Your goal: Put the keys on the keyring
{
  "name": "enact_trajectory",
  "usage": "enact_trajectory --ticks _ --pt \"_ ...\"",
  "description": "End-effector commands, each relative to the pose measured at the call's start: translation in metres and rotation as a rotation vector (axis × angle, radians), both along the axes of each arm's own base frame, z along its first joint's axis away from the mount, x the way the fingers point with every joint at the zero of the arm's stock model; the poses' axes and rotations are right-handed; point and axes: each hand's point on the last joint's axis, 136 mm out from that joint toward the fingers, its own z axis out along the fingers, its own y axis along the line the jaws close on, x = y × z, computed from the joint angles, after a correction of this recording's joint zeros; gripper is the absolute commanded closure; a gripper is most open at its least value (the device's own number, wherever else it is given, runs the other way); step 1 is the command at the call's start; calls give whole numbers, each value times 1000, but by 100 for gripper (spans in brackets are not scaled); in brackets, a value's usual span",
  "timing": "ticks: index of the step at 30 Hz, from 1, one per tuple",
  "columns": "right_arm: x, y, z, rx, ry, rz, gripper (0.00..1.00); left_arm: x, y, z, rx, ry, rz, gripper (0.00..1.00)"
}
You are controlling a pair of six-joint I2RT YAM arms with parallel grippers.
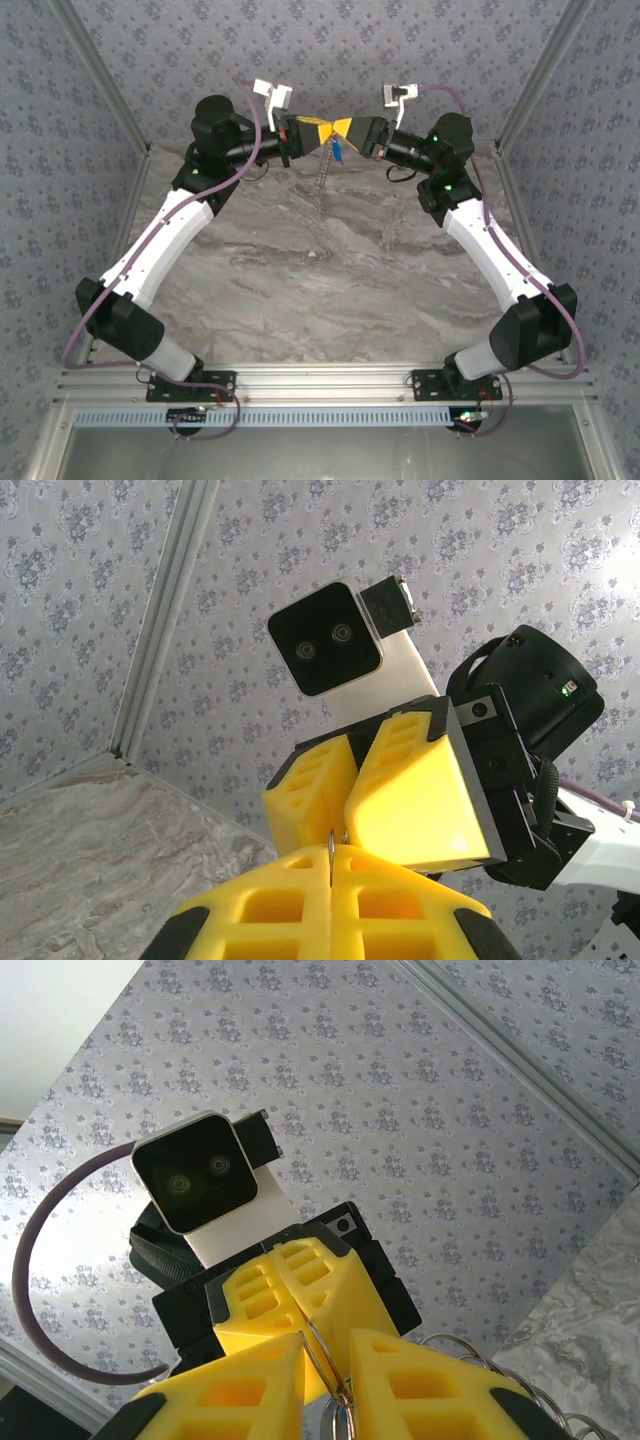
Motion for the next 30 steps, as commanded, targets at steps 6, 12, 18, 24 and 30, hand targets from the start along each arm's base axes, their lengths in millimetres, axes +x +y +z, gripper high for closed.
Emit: enact_trajectory --ticks 6,12,18,24,30 --pt "-12 -5 11 11 -40 5 80 -13 10 24 -36 -79 4 100" --pt "-15 -6 6 4 -35 3 80 -13 10 23 -35 -76 4 100" --pt "-15 -6 3 -4 -32 5 100 -12 10 23 -36 -74 5 100" --pt "-11 -10 -1 -59 -41 1 100 -9 10 20 -12 -51 22 100" --pt "-5 -31 -8 -190 -77 -22 100 -6 23 22 47 -55 50 66"
